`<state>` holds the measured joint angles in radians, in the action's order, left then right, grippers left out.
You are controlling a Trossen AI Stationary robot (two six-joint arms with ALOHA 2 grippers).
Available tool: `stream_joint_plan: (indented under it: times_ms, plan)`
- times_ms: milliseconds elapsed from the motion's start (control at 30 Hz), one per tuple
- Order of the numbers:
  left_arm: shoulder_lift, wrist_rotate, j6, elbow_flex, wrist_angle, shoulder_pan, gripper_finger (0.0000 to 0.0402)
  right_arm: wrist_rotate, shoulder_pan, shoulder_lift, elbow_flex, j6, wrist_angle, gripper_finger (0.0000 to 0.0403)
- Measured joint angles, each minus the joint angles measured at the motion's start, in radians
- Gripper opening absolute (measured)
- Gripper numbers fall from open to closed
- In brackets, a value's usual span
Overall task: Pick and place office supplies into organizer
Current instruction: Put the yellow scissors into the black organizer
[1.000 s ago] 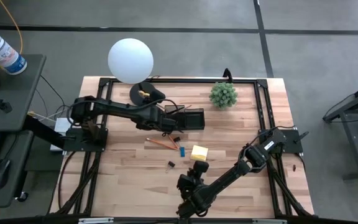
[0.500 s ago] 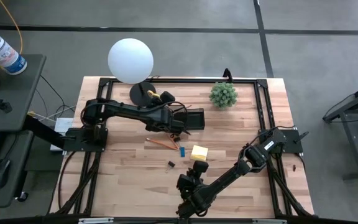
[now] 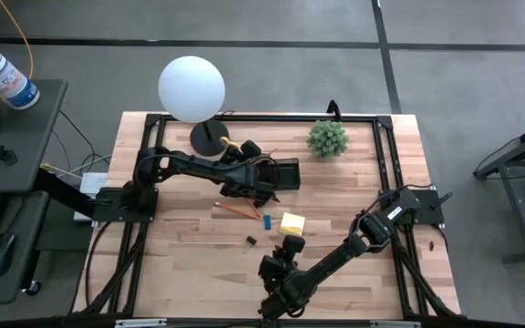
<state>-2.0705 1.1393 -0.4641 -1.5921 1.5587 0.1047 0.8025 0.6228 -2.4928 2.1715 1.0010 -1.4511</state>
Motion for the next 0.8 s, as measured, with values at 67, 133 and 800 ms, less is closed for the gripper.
stream_joint_plan:
  times_ms: [67, 133, 800]
  plan:
    - [-0.003, 0.000, 0.000, 0.000, -0.011, 0.000, 0.0014, 0.010, 0.000, 0.000, 0.000, -0.001, 0.002, 0.0078]
    - [-0.003, -0.002, -0.003, 0.000, -0.025, 0.000, 0.0014, 0.011, 0.000, 0.000, 0.000, -0.010, 0.012, 0.0078]
    - [-0.004, 0.030, -0.026, 0.001, -0.065, -0.002, 0.0080, 0.011, 0.000, 0.000, 0.000, -0.017, 0.020, 0.0078]
